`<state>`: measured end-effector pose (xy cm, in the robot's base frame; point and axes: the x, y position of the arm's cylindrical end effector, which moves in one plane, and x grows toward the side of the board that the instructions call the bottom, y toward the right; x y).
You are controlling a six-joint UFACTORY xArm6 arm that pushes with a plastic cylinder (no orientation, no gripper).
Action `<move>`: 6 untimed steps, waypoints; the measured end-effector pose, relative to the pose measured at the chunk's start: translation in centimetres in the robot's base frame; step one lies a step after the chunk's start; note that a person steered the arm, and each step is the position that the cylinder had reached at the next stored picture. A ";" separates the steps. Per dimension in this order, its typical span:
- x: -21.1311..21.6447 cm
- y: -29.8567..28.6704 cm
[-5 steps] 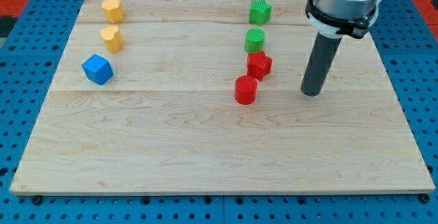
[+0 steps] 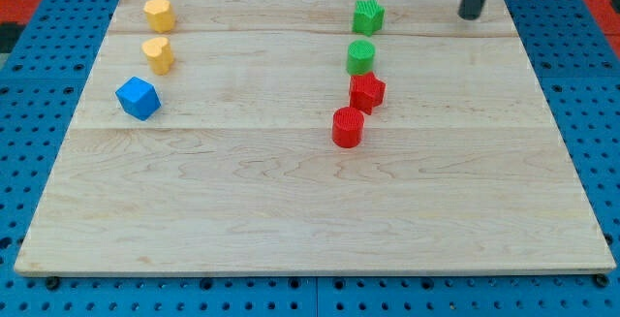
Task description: Push green star into green circle
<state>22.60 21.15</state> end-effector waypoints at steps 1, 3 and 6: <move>-2.5 -4.1; -0.4 -14.6; 8.3 -15.6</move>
